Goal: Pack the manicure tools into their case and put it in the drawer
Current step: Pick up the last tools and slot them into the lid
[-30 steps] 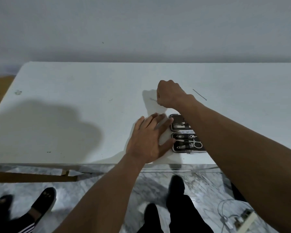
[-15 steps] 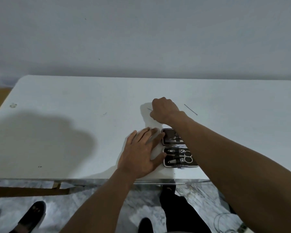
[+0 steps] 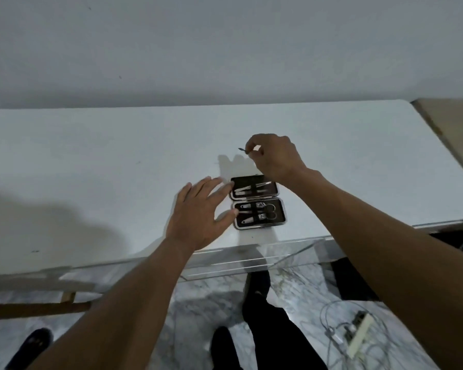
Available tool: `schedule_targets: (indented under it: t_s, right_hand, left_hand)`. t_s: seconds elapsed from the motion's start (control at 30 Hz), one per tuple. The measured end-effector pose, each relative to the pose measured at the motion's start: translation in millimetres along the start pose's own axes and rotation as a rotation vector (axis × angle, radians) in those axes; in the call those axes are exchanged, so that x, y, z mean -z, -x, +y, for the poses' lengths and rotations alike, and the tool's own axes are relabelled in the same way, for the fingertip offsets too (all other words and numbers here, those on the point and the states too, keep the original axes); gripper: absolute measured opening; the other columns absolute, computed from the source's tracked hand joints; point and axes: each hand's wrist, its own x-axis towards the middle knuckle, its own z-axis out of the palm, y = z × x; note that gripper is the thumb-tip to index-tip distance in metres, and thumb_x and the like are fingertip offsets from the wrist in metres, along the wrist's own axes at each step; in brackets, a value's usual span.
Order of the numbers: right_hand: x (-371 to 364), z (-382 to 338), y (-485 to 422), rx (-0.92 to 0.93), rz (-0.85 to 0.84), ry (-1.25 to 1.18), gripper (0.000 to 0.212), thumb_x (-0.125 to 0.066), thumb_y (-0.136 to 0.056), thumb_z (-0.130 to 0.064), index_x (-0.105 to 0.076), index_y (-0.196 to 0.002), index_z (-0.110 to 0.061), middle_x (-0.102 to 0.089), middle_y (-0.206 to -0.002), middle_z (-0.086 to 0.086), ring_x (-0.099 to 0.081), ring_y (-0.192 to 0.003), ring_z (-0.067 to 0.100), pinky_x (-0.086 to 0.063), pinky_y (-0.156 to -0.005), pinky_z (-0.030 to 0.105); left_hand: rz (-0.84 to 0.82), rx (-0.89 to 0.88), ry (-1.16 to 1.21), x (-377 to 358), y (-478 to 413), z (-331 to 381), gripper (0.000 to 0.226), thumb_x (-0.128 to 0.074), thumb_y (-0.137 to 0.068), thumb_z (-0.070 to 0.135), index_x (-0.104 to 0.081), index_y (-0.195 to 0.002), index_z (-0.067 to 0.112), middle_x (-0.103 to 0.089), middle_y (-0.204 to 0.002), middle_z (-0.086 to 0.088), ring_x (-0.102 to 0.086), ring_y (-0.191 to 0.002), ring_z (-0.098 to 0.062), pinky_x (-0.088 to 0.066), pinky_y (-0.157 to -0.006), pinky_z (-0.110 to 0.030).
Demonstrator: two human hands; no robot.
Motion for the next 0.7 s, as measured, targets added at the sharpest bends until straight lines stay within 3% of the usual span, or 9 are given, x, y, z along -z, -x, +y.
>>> schedule_targets:
  t_s: [0.07, 0.17, 0.27, 0.33, 0.4, 0.53, 0.63, 0.7]
  right_hand:
    - [8.9, 10.0, 12.2, -0.064, 0.002, -0.082, 0.016, -0.056, -0.088, -0.014, -0.07, -0.09, -0.02, -0.069, -0.082, 0.003, -0.067, -0.079, 0.024, -0.052, -0.073, 0.028]
    - [17.1, 22.0, 23.5, -0.115, -0.015, -0.185, 0.016, -0.058, -0.083, -0.009, -0.072, -0.086, -0.016, -0.071, -0.081, 0.001, -0.069, -0.078, 0.019, -0.051, -0.07, 0.016]
    - [16.5, 31.8, 28.3, -0.176, -0.082, -0.396, 0.011, -0.062, -0.08, -0.013, -0.072, -0.079, -0.011, -0.075, -0.08, 0.005, -0.074, -0.076, 0.021, -0.06, -0.083, 0.033]
    - [18.1, 35.8, 31.0, -0.185, -0.137, -0.528, 0.005, -0.068, -0.081, -0.009, -0.07, -0.083, -0.005, -0.071, -0.079, 0.01, -0.071, -0.071, 0.026, -0.06, -0.08, 0.04]
    - [22.2, 38.4, 32.7, -0.163, -0.195, -0.601, 0.009, -0.067, -0.083, 0.001, -0.064, -0.092, 0.002, -0.065, -0.081, 0.018, -0.067, -0.069, 0.028, -0.059, -0.072, 0.037]
    - [31.2, 46.8, 29.8, -0.163, -0.258, -0.615, 0.026, -0.068, -0.084, 0.003, -0.056, -0.107, 0.006, -0.069, -0.094, 0.031, -0.062, -0.072, 0.027, -0.057, -0.064, 0.028]
    - [32.6, 56.6, 25.1, -0.131, -0.249, -0.507, 0.019, -0.067, -0.083, 0.004, -0.064, -0.102, 0.006, -0.069, -0.092, 0.032, -0.061, -0.072, 0.026, -0.056, -0.068, 0.031]
    - [32.1, 61.6, 22.3, -0.095, -0.237, -0.382, 0.012, -0.066, -0.084, 0.002, -0.069, -0.095, -0.002, -0.071, -0.083, 0.024, -0.063, -0.066, 0.022, -0.057, -0.071, 0.033]
  left_hand:
    - [0.009, -0.002, 0.013, 1.1, 0.1, 0.7, 0.06, -0.034, -0.091, 0.064, -0.036, -0.146, 0.04, -0.041, -0.151, 0.01, -0.032, -0.143, -0.016, -0.022, -0.117, -0.044]
    - [0.009, 0.002, 0.022, 1.7, 0.4, 1.1, 0.061, -0.033, -0.091, 0.065, -0.035, -0.146, 0.04, -0.04, -0.152, 0.01, -0.031, -0.143, -0.015, -0.022, -0.117, -0.044]
    - [0.002, 0.002, 0.037, 1.6, 0.0, 1.0, 0.061, -0.033, -0.09, 0.065, -0.035, -0.146, 0.041, -0.039, -0.152, 0.011, -0.029, -0.144, -0.014, -0.02, -0.118, -0.044]
    - [0.005, 0.003, 0.031, 1.8, -0.4, 1.0, 0.06, -0.035, -0.091, 0.065, -0.036, -0.146, 0.04, -0.04, -0.152, 0.011, -0.03, -0.143, -0.014, -0.021, -0.117, -0.044]
    - [0.01, 0.007, 0.015, 1.9, -0.3, 1.5, 0.06, -0.036, -0.091, 0.064, -0.036, -0.145, 0.04, -0.04, -0.152, 0.011, -0.03, -0.143, -0.014, -0.021, -0.117, -0.043]
    - [-0.004, 0.011, 0.007, 1.6, -1.1, 0.9, 0.061, -0.036, -0.091, 0.064, -0.033, -0.147, 0.041, -0.038, -0.152, 0.013, -0.029, -0.144, -0.012, -0.02, -0.118, -0.042]
    - [-0.002, 0.006, 0.006, -0.6, -0.9, 0.2, 0.061, -0.035, -0.091, 0.065, -0.033, -0.147, 0.041, -0.038, -0.153, 0.013, -0.028, -0.144, -0.012, -0.02, -0.117, -0.042]
    - [-0.003, 0.008, -0.001, -1.3, -0.3, -0.2, 0.061, -0.034, -0.091, 0.065, -0.033, -0.147, 0.041, -0.038, -0.153, 0.012, -0.028, -0.144, -0.012, -0.02, -0.118, -0.042]
